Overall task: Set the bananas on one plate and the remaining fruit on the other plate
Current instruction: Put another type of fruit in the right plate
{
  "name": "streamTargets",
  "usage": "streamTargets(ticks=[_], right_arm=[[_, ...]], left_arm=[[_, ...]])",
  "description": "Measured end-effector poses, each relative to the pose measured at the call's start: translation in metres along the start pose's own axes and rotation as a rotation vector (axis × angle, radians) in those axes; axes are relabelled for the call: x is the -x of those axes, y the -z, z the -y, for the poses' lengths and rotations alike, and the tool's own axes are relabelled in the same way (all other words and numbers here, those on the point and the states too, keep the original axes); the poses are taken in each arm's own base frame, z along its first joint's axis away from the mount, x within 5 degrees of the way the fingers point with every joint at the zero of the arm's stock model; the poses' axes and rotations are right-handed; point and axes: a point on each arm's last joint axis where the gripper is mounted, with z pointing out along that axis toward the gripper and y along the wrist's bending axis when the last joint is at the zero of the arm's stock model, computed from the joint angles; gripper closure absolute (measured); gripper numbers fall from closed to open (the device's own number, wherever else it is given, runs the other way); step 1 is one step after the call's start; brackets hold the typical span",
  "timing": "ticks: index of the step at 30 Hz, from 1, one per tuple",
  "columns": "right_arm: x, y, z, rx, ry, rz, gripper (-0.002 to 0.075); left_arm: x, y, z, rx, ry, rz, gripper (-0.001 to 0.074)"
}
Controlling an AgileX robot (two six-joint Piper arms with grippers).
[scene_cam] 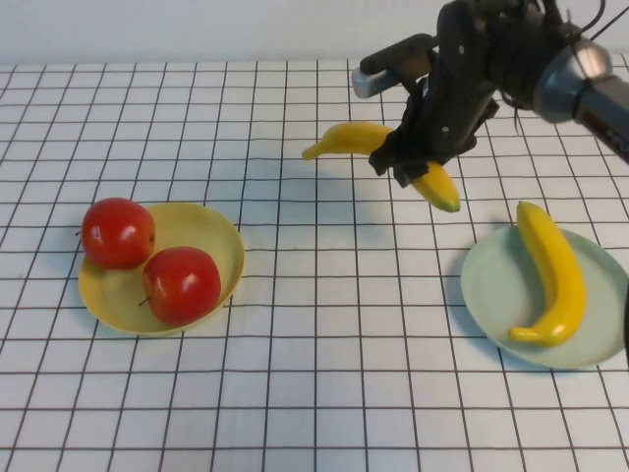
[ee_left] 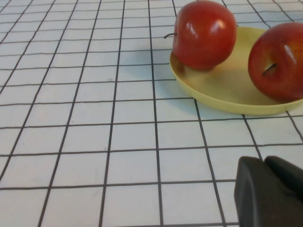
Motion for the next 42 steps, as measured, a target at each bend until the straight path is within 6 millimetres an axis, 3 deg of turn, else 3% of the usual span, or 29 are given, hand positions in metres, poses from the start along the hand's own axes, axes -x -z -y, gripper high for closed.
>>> streamTargets(ticks=[3,7,10,16,23,26,33,38,42], right_arm=[[-0.014,0.017,0.001,-0.01,-0.017,-0.062,0.0414],[-0.048,0.015,-0.003,-0.002,-0.069,-0.141,0.0414],[-0.08,0.018,-0.001,0.012,-0.175,-0.098,0.0414],[-0.148,0.055,0.024,0.046,-0.509,0.09,0.0414],[-0.226,0.059,0.053,0.022,-0.791,0.115,0.0414],[-0.238,0.058,0.063,-0.002,-0.836,0.106,0.0414],[-0.24,0.058,0.077,-0.039,-0.862,0.157,0.0414],[-0.24,0.04,0.081,-0.044,-0.856,0.105,0.0414],[-0.235,0.027,0.085,-0.043,-0.849,0.067,0.0351]], left_arm=[[0.0,0.0,0.0,0.0,0.0,0.0,0.0738],[0.0,0.0,0.0,0.0,0.0,0.0,0.0738],[0.0,0.0,0.0,0.0,0.0,0.0,0.0738],[0.0,0.0,0.0,0.0,0.0,0.0,0.0738],[0.0,0.0,0.0,0.0,0.0,0.0,0.0738],[0.0,0.0,0.0,0.0,0.0,0.0,0.0738],[0.0,0.0,0.0,0.0,0.0,0.0,0.0738],[0.0,0.0,0.0,0.0,0.0,0.0,0.0738],[0.0,0.0,0.0,0.0,0.0,0.0,0.0738]])
